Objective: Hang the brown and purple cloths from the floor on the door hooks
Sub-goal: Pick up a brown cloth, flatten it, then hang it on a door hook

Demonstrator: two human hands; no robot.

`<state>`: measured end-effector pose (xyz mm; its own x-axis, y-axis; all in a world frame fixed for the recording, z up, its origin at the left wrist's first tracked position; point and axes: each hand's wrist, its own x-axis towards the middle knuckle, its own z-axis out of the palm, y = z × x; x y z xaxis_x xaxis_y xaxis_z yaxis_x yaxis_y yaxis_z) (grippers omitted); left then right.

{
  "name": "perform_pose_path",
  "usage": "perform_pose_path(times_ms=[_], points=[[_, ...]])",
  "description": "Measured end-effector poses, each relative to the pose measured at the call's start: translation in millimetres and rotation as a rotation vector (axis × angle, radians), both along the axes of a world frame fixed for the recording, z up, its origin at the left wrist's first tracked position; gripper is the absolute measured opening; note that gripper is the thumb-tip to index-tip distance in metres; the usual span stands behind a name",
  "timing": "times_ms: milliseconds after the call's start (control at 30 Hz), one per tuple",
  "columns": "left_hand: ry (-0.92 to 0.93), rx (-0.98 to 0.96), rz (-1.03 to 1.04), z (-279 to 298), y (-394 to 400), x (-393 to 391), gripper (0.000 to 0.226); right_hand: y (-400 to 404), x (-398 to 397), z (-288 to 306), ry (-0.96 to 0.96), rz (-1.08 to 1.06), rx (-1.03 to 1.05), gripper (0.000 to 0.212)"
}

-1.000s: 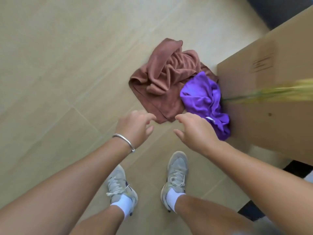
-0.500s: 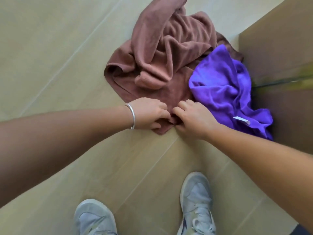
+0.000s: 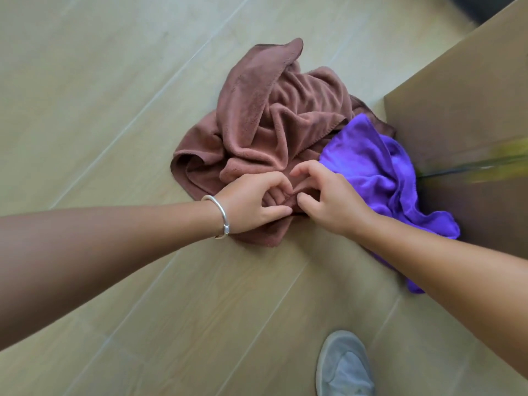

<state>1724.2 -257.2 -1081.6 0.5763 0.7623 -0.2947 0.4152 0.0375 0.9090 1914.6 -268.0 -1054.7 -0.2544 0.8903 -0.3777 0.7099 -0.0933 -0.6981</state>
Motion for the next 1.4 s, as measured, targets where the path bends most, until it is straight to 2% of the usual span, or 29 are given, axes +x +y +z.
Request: perform_pose_path(times_ms=[200,333,467,533,600,667,800,867,967,1133,1267,1400], points=[[0.093,0.067,0.013,10.6,16.0,-4.4,0.015,7.9,-8.1,-1.5,0.104,-0.073,0.037,0.030],[0.239,0.180,-0.023,20.1,31.1,-21.7,0.008,6.6,0.3,-2.9,-0.003,-0.013,0.063,0.023],[0.134,0.124,0.007,36.9,50.2,-50.2,0.006,11.3,4.5,-9.7,-0.190,0.118,0.143,0.016],[0.082,0.075,0.112,44.9,59.9,-68.3,0.009,19.3,2.8,-13.9,-0.277,0.092,0.178,0.020],[-0.064,-0.041,0.319,53.9,66.7,-85.8,0.006,27.9,-0.5,-17.8,-0.341,0.063,0.192,0.020],[-0.217,-0.122,0.553,59.9,74.5,-102.5,0.020,35.2,-3.6,-21.9,-0.415,0.055,0.197,0.017],[-0.334,-0.156,0.843,64.9,88.4,-133.0,0.024,41.5,-11.0,-28.6,-0.560,0.090,0.241,0.013],[-0.342,-0.143,0.926,66.3,92.1,-147.4,0.024,42.9,-16.0,-29.1,-0.553,0.109,0.275,0.013],[-0.283,-0.118,0.962,71.4,88.6,-170.1,0.024,48.1,-27.6,-19.1,-0.417,0.089,0.335,0.011],[-0.198,-0.094,1.122,99.1,69.9,-206.3,0.027,62.7,-46.5,40.8,-0.202,-0.039,0.352,0.009],[-0.158,-0.076,1.257,153.1,47.8,-222.4,0.026,74.5,-52.2,128.8,-0.290,0.075,0.339,0.020],[-0.121,-0.018,1.324,235.5,33.7,-244.3,0.025,88.8,-62.0,231.9,-0.289,0.129,0.367,0.022]])
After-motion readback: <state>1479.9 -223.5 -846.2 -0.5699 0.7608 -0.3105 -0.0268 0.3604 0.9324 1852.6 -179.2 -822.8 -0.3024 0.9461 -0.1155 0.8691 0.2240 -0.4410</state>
